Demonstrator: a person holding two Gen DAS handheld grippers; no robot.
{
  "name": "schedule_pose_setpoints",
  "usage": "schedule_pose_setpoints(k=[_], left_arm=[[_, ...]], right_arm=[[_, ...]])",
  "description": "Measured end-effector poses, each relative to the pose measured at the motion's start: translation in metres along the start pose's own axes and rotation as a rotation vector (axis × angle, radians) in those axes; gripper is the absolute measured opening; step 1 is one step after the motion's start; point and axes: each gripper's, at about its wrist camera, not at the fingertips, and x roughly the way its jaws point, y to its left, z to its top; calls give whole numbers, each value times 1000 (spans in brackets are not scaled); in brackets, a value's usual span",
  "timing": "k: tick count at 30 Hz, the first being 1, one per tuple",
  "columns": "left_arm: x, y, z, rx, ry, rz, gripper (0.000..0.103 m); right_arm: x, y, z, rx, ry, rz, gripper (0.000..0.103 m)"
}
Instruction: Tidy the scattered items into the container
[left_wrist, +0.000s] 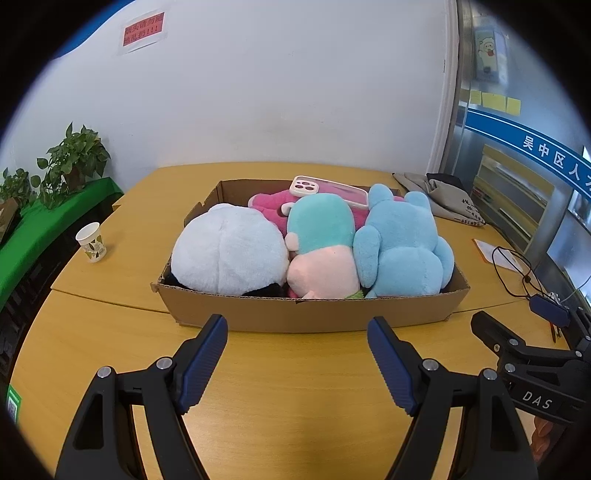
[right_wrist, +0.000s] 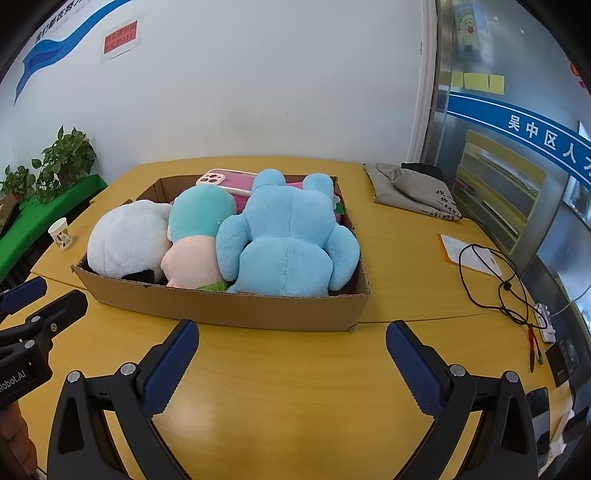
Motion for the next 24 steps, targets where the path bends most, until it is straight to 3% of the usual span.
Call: schedule_pose_setpoints(k=[24], left_arm=[[19,-3,-2,8,45,16,78]], right_arm=[[22,-3,-7,-6,50,19,103]])
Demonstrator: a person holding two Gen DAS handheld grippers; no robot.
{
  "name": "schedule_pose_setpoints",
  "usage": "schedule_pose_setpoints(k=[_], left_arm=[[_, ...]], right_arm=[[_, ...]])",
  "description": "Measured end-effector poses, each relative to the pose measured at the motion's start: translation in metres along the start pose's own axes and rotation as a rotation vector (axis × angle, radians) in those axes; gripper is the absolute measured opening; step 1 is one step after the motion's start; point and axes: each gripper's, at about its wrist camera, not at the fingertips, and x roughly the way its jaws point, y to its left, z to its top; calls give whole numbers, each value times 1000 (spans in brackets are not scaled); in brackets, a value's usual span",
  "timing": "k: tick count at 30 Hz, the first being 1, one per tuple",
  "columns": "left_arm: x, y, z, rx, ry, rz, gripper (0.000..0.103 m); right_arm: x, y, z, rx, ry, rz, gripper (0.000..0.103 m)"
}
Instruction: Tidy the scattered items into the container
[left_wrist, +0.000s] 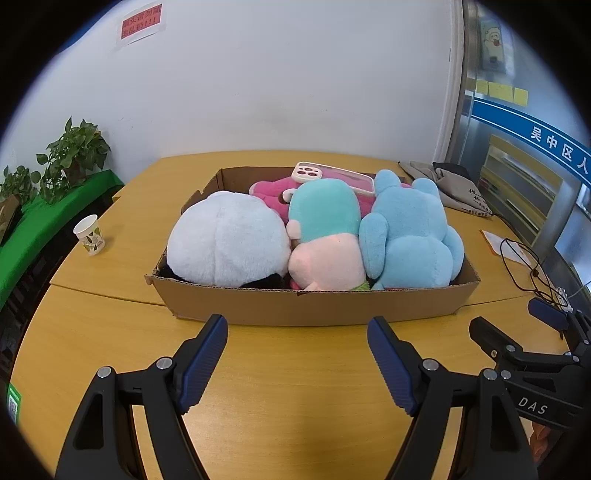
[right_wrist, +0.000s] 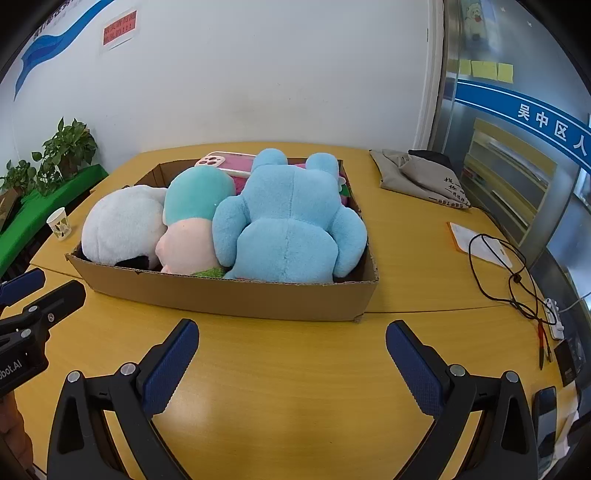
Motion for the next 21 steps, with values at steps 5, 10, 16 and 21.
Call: schedule_pose_setpoints(k=[5,10,16,21], left_arm=[[-1,0,-2,-6,-1,11,78],[0,-1,-4,-1,6,18,78],[0,2,-4,-13,22,5,78],[-2,3,-8,-2,18,8,78]], right_arm=[[0,-1,-2,7,2,3,103],[-1,-3,-5,12,5,5,103],[-3,-4,-6,12,3,-1,103],[-5,-1,-8,13,1,-2,103]])
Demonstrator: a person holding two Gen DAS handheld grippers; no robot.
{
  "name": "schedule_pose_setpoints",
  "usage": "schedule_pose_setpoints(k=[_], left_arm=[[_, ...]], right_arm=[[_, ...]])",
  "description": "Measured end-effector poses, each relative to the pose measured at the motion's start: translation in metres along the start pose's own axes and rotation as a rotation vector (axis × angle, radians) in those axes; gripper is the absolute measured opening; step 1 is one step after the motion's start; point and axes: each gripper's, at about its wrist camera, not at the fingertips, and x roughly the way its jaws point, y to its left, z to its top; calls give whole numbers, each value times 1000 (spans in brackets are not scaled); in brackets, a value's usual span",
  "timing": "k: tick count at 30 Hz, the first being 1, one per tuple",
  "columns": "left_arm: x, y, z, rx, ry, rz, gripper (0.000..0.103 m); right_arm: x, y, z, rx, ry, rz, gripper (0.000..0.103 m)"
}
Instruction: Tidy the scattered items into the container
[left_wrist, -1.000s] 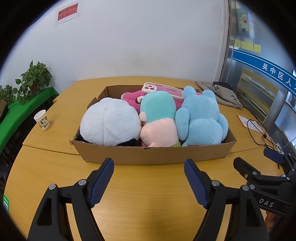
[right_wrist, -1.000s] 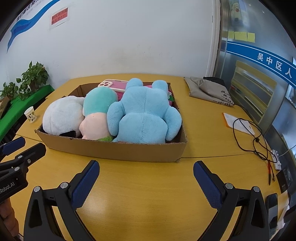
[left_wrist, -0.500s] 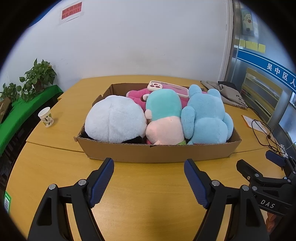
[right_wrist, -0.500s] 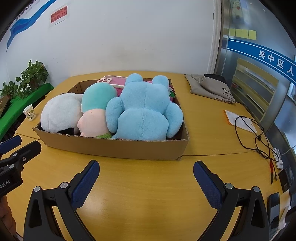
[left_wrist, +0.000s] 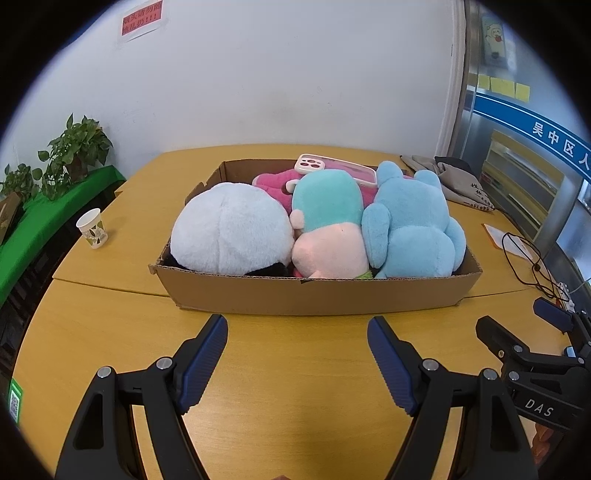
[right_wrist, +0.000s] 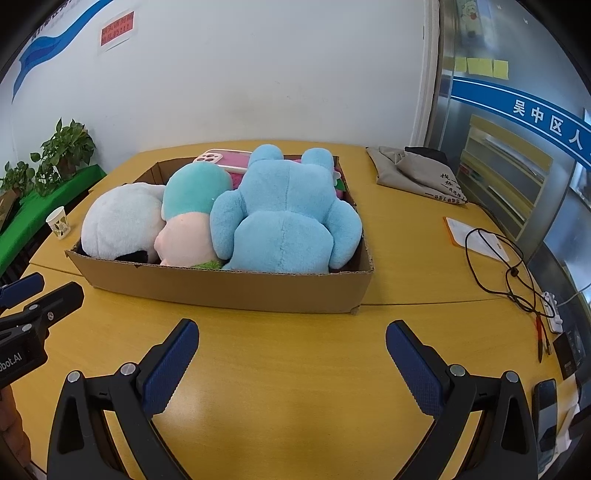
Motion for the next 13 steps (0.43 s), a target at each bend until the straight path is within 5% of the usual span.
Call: schedule_pose_setpoints(k=[13], left_arm=[[-7,-5,-5,55,-18,22,78]], right_arm=[[-4,11,-3,-20,-1,-2,103]])
